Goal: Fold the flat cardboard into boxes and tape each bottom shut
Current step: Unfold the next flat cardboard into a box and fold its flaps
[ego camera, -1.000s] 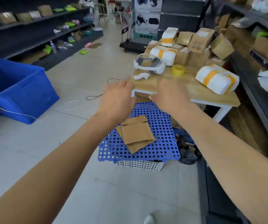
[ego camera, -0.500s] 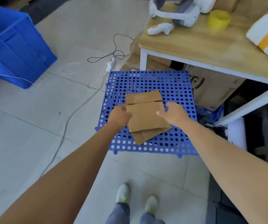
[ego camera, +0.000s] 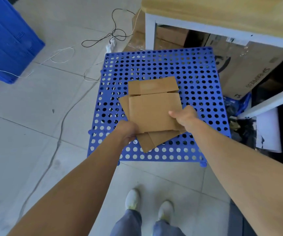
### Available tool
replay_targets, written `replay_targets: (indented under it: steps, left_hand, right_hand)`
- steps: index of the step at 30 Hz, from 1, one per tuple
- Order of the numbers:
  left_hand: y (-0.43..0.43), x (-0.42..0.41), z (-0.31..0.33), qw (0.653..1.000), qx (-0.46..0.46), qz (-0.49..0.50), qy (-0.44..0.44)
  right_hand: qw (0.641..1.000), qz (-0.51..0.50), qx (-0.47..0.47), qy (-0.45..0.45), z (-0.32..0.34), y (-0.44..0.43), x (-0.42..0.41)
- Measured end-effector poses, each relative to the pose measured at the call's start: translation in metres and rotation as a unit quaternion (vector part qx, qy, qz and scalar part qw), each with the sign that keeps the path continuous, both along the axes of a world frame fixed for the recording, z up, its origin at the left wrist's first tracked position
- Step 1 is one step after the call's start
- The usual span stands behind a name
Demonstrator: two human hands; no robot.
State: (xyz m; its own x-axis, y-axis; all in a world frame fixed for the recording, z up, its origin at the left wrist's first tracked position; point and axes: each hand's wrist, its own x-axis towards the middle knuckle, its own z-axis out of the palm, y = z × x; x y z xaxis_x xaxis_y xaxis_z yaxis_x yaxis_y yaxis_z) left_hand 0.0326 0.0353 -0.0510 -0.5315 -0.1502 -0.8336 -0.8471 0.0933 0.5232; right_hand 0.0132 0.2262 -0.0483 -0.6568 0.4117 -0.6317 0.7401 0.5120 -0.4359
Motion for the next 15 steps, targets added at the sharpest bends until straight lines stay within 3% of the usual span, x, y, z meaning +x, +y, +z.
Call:
replay_targets:
  steps: [3, 7, 15]
  left_hand:
    - [-0.001, -0.003, 0.006, 0.998, 0.038, 0.049, 0.007]
    - [-0.004, -0.005, 0.019, 0.994, 0.093, 0.018, 0.044]
    - [-0.002, -0.013, 0.097, 0.994, 0.047, 0.004, 0.102]
  right_hand:
    - [0.999, -0.026, -0.020, 0.012, -0.005, 0.000, -0.002]
    - [0.991, -0.090, -0.089, 0.040, 0.003, -0.002, -0.005]
    - [0.939, -0.270, -0.190, 0.095, 0.092, 0.016, -0.010]
